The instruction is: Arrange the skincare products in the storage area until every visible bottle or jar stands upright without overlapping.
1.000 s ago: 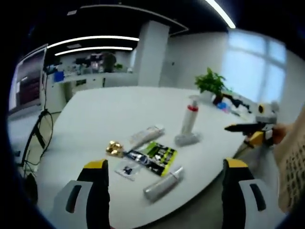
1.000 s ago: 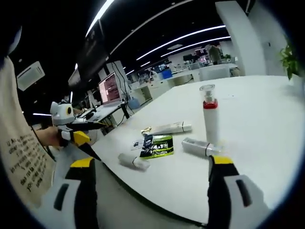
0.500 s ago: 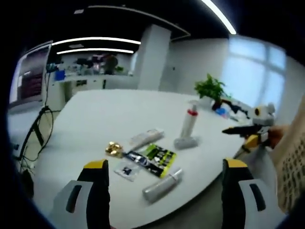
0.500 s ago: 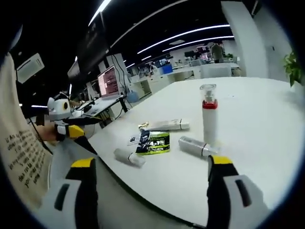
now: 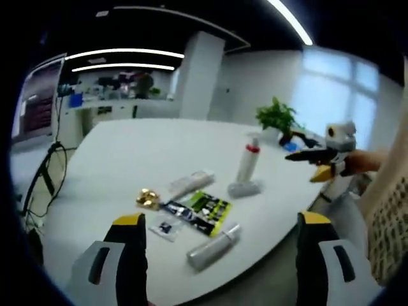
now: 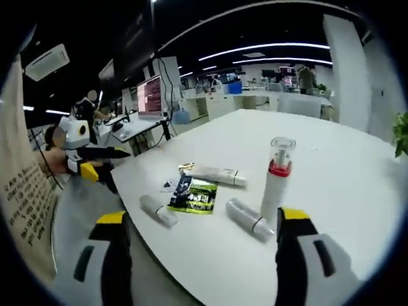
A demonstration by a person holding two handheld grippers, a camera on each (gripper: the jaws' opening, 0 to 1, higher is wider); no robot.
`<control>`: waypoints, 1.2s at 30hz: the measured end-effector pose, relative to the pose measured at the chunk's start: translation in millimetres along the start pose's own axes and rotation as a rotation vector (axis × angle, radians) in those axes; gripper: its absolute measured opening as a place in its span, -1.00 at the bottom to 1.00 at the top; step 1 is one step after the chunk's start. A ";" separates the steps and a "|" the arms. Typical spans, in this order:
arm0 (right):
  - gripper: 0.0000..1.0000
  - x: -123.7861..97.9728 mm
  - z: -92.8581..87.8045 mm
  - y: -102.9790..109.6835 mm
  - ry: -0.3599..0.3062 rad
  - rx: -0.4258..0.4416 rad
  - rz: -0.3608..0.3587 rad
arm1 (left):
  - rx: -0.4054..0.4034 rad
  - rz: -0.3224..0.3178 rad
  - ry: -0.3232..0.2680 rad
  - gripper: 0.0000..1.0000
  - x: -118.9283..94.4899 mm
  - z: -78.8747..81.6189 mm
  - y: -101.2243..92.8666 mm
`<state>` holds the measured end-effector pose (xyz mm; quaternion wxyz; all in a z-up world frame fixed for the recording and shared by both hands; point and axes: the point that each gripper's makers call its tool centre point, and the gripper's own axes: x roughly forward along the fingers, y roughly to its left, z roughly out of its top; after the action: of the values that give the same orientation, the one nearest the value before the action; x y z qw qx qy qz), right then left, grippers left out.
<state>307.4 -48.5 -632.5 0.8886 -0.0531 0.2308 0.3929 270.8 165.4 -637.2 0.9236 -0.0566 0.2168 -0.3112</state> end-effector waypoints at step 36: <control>0.54 169.1 65.1 8.0 0.309 -0.671 0.334 | -0.060 -0.065 -0.006 0.87 -0.8 -1.7 -1.7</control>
<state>424.5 88.8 -650.5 0.7007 -0.3603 0.2261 0.5728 268.6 164.5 -638.0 0.9114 -0.0922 0.2215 -0.3343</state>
